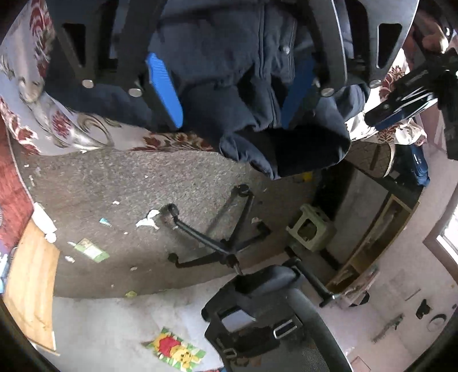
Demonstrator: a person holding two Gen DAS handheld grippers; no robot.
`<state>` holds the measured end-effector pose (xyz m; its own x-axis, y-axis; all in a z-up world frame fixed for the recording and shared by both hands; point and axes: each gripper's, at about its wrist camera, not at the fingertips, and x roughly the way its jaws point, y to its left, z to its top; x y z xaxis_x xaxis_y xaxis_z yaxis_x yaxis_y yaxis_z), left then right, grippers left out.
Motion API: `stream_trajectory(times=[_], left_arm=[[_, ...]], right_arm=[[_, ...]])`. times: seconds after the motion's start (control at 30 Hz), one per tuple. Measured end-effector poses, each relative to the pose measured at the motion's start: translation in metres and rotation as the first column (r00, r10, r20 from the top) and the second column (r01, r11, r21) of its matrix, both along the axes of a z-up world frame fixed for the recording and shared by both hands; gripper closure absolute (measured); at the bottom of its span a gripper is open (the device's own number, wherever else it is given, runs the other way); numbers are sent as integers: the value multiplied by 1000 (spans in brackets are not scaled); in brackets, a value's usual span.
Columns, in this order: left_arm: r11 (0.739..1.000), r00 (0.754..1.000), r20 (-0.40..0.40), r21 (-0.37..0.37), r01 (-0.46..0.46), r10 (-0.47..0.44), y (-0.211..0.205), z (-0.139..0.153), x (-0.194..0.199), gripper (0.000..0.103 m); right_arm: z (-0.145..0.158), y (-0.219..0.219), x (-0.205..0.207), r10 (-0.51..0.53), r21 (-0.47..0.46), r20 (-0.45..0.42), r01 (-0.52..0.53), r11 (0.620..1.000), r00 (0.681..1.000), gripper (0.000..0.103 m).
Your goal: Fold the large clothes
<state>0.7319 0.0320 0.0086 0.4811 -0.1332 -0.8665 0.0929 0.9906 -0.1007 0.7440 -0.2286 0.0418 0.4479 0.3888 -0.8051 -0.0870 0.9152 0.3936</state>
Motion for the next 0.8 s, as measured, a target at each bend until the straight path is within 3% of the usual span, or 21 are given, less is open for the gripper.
stream_trajectory(times=[0.13,0.17,0.2,0.27,0.37,0.53,0.67,0.8], left_arm=[[998,998,-45,-37,-48,46,-2,-16,26,61],[998,997,-44,-10,-56,56,-5,-19,31,77],[998,998,-34,31,-57,58,-7,-21,32,97],[996,998,4,56,-64,64,-10,-18,26,97],[996,995,91,85,-38,30,-10,-7,7,98],[1000,985,172,-4,27,-26,24,21,-51,100],[996,985,152,-7,89,-87,28,25,-89,100],[993,992,55,6,117,-117,19,-1,-116,100]], right_arm=[[-11,14,20,51,-37,-41,-52,998,998,40],[-14,18,23,63,-74,-51,-66,995,997,51],[-14,20,25,70,-104,-48,-74,992,996,70],[-12,18,22,64,-130,-27,-67,989,998,90],[-3,5,6,47,-81,29,-44,996,998,94],[18,-23,-44,37,11,128,-39,999,991,96],[28,-34,-78,42,36,164,-49,998,986,97],[19,-25,-109,83,-30,160,-79,996,984,98]])
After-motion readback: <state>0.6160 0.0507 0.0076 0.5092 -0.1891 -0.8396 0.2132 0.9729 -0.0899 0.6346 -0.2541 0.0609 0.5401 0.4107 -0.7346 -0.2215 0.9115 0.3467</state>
